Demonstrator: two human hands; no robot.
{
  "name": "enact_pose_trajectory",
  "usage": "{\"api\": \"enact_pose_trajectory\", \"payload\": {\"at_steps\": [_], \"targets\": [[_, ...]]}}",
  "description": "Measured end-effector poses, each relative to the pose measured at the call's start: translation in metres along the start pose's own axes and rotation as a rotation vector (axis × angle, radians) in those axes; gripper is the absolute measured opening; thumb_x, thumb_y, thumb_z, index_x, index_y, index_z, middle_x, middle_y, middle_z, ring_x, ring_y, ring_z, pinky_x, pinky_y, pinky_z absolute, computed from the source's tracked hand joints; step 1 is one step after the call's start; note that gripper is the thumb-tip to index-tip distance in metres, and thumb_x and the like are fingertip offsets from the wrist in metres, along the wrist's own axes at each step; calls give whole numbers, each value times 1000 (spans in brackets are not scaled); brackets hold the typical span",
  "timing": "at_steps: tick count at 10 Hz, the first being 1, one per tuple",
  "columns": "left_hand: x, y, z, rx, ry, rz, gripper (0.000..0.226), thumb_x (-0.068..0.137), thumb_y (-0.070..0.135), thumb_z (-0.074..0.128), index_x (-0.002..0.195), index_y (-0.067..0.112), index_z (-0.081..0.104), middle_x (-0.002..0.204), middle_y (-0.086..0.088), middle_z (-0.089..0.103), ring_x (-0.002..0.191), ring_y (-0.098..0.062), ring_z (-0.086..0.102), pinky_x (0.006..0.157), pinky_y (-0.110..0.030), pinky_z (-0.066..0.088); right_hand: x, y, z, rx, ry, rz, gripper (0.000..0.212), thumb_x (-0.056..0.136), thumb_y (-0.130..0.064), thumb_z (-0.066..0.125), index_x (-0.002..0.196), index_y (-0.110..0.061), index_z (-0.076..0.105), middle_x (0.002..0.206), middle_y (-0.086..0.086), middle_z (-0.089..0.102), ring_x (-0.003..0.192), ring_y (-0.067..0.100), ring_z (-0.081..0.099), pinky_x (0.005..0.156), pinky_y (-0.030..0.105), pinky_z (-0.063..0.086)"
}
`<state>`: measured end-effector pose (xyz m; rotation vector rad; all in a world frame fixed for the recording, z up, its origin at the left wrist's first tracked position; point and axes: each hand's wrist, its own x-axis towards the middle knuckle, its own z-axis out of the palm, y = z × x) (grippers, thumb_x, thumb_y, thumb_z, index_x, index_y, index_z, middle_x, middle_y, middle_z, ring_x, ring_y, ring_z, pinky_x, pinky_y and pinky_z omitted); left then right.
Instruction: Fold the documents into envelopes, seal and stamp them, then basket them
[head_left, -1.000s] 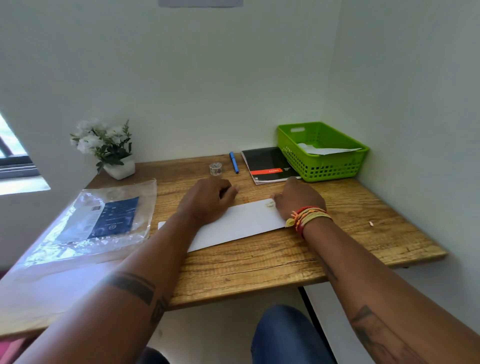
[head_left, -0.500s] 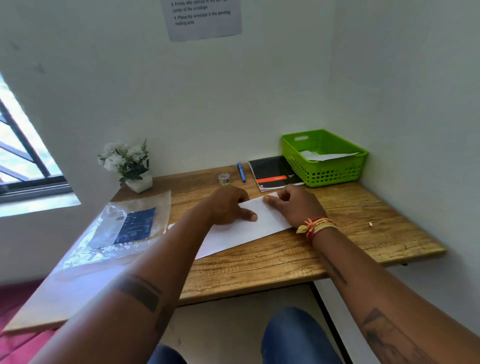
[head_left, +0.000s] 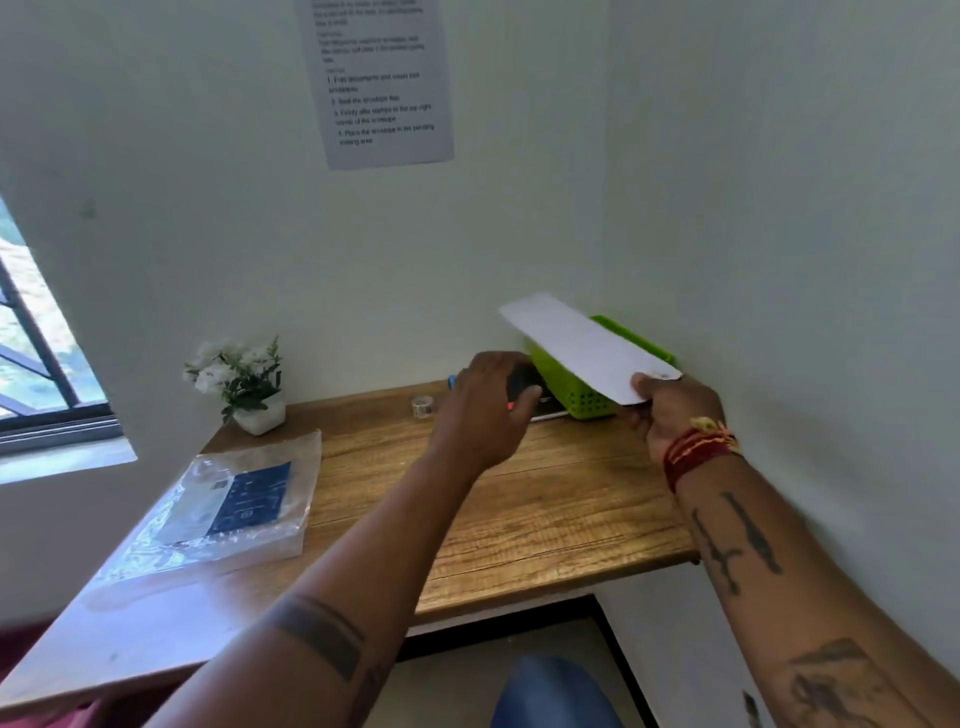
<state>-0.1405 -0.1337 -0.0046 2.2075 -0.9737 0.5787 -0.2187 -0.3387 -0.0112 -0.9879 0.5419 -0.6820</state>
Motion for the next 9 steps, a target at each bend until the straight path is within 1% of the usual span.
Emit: {"api": "enact_pose_trajectory", "payload": {"at_steps": [1,2,3,4,5,6,7,8,9], "targets": [[6,28,17,-74,-81,27,37,96,35,65,132,25,61,132,-2,59,122,-21,56,104,-44,48,-4,-26,-7,171,13,73,34,91,11,61,120,-3,51,122,18,60,111,35,63,79,49,59],[6,43,33,-103,-129,51,37,97,34,65,133,24,60,133,-2,58,122,-21,56,106,-42,46,-2,-34,-10,188,-2,104,42,93,9,61,132,4,49,122,21,60,100,35,65,71,46,60],[-3,44,43,-107,-172,50,41,98,34,65,137,22,59,138,-2,57,128,-19,53,110,-35,43,11,-32,-11,158,-89,143,42,94,8,61,134,7,48,127,24,60,95,34,65,59,45,62],[-14,34,48,-69,-224,57,41,100,37,63,138,24,58,141,1,56,131,-15,51,110,-29,38,29,-28,-5,132,-86,146,39,91,7,66,127,9,51,121,24,62,100,36,65,50,35,61],[-17,19,47,-44,-248,37,40,100,38,61,138,27,56,143,2,55,134,-13,48,111,-29,37,42,-19,4,88,-98,139,19,90,-2,71,104,3,59,99,19,68,76,27,70,45,26,57],[-16,7,45,-26,-256,-8,40,100,37,62,139,28,56,143,3,55,133,-14,49,109,-30,39,48,-5,10,-27,-94,120,19,92,-21,72,87,-6,61,63,8,71,46,10,64,41,18,50],[-15,1,41,-16,-265,-38,40,101,35,62,139,26,56,144,2,55,130,-15,51,107,-30,40,43,6,9,-51,-77,82,24,96,-28,67,88,-5,63,57,6,71,43,9,62,42,20,46],[-16,-4,37,-17,-253,-67,37,101,35,61,137,27,58,140,1,57,127,-16,54,106,-31,42,23,20,8,-101,-105,92,25,101,-28,60,89,-7,62,59,6,70,45,12,62,40,20,44],[-19,-6,32,-21,-196,-122,34,101,36,59,133,26,60,132,1,61,121,-16,57,100,-30,44,-9,34,13,-161,-251,92,20,100,-26,63,95,-7,65,71,9,69,54,18,65,45,24,52]]}}
